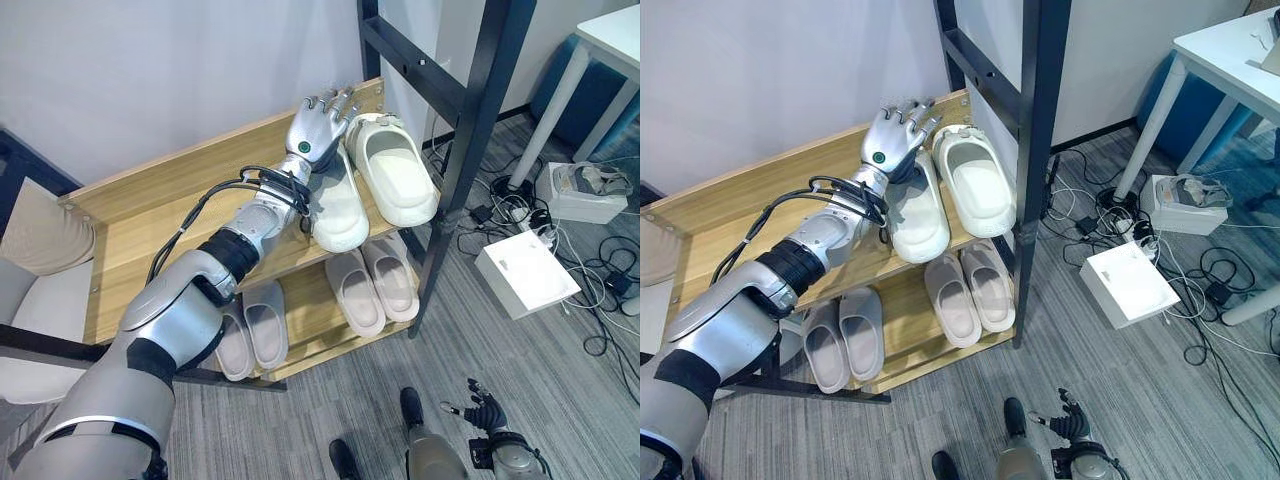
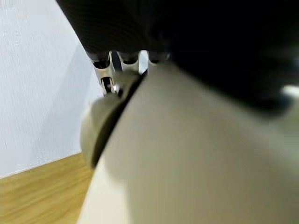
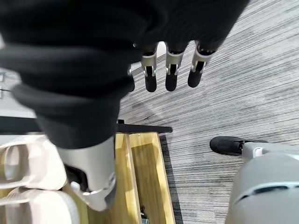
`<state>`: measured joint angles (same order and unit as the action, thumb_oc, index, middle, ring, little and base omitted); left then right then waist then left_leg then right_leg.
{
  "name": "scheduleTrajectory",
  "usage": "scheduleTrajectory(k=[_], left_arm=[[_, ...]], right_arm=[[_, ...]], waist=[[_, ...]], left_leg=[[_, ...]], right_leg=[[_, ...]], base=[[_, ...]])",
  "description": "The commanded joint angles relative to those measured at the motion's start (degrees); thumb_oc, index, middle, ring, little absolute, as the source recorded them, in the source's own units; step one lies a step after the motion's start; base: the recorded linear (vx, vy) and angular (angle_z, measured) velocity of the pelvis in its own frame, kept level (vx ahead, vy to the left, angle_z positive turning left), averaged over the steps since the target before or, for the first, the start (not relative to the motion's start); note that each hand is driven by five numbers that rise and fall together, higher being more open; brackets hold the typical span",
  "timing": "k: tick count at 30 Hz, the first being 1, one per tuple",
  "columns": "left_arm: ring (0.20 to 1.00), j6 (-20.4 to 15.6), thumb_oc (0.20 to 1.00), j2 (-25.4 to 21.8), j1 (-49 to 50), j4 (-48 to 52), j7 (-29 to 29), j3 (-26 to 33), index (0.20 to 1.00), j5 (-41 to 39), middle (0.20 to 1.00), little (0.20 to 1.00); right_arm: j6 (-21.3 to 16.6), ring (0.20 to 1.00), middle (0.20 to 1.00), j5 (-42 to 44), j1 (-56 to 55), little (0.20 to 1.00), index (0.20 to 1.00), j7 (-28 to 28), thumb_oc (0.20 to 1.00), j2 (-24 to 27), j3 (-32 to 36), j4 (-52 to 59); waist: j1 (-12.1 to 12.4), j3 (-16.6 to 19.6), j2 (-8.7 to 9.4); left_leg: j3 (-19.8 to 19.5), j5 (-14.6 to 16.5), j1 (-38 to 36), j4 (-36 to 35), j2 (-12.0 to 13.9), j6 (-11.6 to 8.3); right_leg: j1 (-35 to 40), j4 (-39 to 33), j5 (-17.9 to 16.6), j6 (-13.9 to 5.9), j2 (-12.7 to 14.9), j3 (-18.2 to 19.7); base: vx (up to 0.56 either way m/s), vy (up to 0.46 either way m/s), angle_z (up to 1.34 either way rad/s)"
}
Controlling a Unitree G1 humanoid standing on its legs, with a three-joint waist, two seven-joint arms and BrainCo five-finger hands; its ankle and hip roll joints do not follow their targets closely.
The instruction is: Arrange the slippers neatly on the shoe rack.
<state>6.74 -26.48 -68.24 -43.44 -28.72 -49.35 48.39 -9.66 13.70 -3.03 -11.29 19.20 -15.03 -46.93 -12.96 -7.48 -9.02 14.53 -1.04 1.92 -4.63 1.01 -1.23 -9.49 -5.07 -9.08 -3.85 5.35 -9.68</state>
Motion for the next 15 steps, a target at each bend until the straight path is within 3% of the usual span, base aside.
scheduleTrajectory(k=[1, 15], left_arm=[[1.0, 0.63, 1.0, -4.91, -5.85, -0.9, -0.08, 3.05, 1.0, 0.71, 1.0, 1.0], [1.0, -0.86, 1.0, -8.76, 4.47, 21.97, 2.33, 16.48, 1.0, -0.53, 1.0, 1.0]], right_arm=[[-1.94, 1.0, 1.0, 1.66, 0.56, 1.0, 1.0, 0.53, 1.0, -1.71, 1.13, -0.39], [0.25, 1.0, 1.0, 1.62, -0.05, 1.0, 1.0, 2.28, 1.0, -4.36, 1.39, 1.27]], waist=[[1.36, 0.21, 2.33], [5.33, 1.5, 3.67]], left_leg=[[-4.11, 0.57, -0.85, -0.37, 0.7, -2.84], [-6.37, 0.38, -1.04, -0.37, 0.66, -2.76]], right_leg=[[6.76, 0.07, 5.94, -6.34, 2.32, -3.46], [8.49, 0.07, 6.58, -5.87, 2.34, -6.14]], base=[[-0.02, -0.008, 0.07], [-0.02, -0.003, 0.13]])
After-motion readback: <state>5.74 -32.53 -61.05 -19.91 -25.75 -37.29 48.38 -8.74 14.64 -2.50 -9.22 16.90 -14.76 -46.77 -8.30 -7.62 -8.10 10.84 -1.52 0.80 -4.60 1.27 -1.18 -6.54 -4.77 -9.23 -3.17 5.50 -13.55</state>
